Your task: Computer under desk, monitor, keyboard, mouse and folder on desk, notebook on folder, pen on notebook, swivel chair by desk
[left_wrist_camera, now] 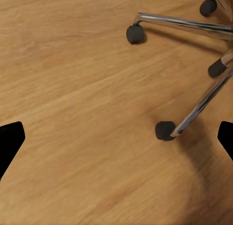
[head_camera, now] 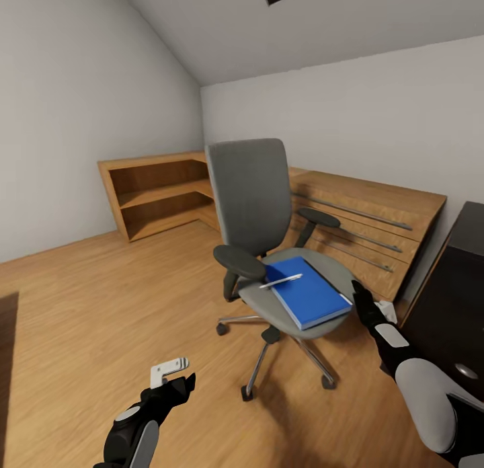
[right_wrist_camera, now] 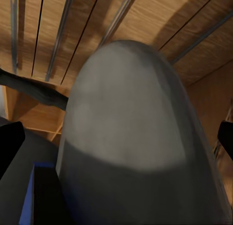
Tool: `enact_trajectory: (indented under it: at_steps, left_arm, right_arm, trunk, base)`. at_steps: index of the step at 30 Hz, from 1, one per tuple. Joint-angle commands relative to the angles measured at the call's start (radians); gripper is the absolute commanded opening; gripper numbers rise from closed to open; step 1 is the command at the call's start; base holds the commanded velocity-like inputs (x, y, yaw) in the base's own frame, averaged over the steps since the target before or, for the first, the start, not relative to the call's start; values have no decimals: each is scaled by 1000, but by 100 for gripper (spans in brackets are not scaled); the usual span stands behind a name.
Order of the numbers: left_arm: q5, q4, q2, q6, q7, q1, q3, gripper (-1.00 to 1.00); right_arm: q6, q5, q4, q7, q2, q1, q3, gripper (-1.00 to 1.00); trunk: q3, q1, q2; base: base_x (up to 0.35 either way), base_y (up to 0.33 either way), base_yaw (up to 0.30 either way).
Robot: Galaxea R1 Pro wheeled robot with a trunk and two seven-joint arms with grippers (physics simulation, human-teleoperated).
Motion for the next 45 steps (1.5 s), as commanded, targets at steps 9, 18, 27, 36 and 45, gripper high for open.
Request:
enact_trajectory:
  at_steps: [9,18,27,36,45]
  left_arm:
    - [11,-1,0,3,9,-1,-1,100]
    - [11,-1,0,3,9,-1,-1,100]
    - [11,-1,0,2,9,0,-1,100]
    - [11,0,0,3,9,-1,-1,100]
    - [11,0,0,3,9,-1,-1,100]
  right_arm:
    - [2,-9,1,5,0,-1,-2,100]
    - [1,-9,1,5,0,-1,-2,100]
    - [1,-9,1,5,0,-1,-2,100]
    - [1,-9,1,6,0,0,-2,100]
    - [1,-8,2,7,0,0,-2,100]
  trunk:
    - [-1,0,0]
    - [-1,0,0]
    - [-1,0,0]
    - [-1,0,0]
    - [-1,0,0]
  base:
    - [42,1,0]
    - [148,0,0]
    - [136,0,0]
    - [125,0,0]
    - [152,101,0]
